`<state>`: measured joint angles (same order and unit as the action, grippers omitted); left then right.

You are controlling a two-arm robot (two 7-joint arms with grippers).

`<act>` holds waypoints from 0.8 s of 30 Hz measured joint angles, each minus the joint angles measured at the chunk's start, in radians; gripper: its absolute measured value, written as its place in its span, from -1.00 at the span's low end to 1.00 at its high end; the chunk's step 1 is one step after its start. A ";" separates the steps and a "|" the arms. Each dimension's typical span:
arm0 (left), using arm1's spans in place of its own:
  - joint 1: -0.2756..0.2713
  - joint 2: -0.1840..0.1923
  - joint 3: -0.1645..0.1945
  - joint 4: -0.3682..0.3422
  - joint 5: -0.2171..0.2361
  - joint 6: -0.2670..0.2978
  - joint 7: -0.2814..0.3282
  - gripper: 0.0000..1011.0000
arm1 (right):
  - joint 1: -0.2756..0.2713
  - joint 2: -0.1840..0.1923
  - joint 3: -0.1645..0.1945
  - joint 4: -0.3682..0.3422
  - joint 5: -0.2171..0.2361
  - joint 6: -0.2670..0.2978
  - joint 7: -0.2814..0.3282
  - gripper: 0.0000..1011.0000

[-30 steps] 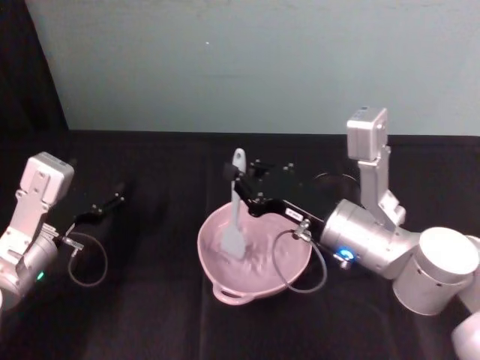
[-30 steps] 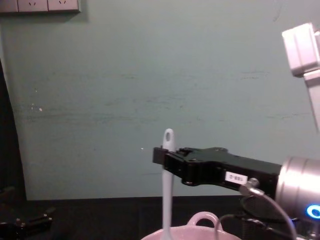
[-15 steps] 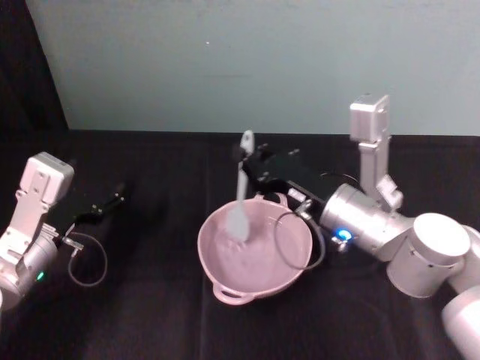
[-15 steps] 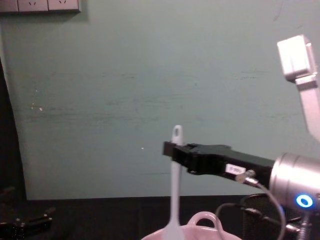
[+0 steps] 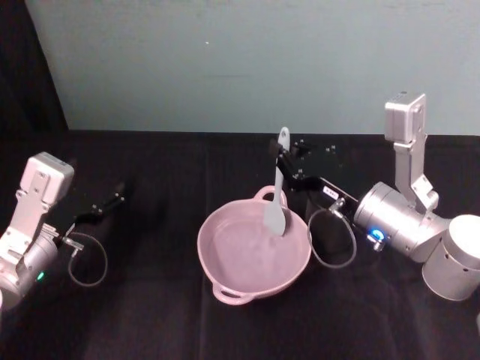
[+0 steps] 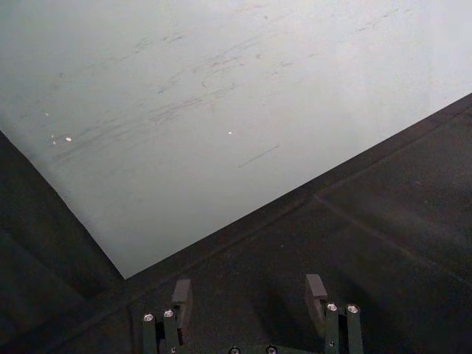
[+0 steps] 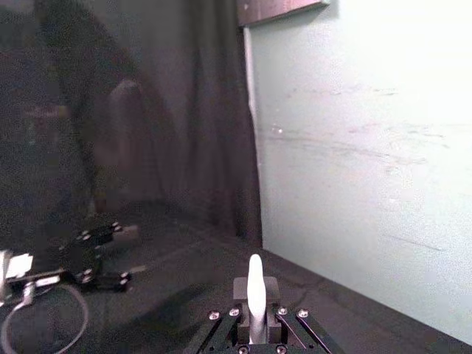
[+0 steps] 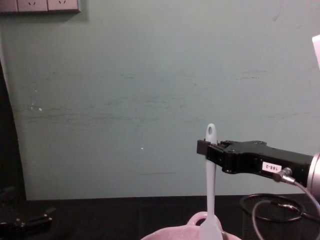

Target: Use the one hand to pick up the spoon and stir the clear water in the bowl.

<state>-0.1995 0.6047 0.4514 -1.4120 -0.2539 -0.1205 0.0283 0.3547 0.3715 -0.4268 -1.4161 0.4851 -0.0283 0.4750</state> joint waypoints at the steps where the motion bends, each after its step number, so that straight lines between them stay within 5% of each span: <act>1: 0.000 0.000 0.000 0.000 0.000 0.000 0.000 0.99 | -0.005 0.004 -0.005 -0.012 -0.005 0.005 0.004 -0.76; 15: 0.000 0.000 0.000 0.000 0.000 0.000 0.000 0.99 | -0.024 0.003 -0.081 -0.104 0.004 0.045 0.077 -0.76; 24: 0.000 0.000 0.000 0.000 0.000 0.000 0.000 0.99 | -0.010 0.019 -0.057 -0.148 0.049 0.052 0.072 -0.76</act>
<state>-0.1995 0.6047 0.4514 -1.4120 -0.2538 -0.1205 0.0283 0.3443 0.3904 -0.4835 -1.5643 0.5346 0.0239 0.5473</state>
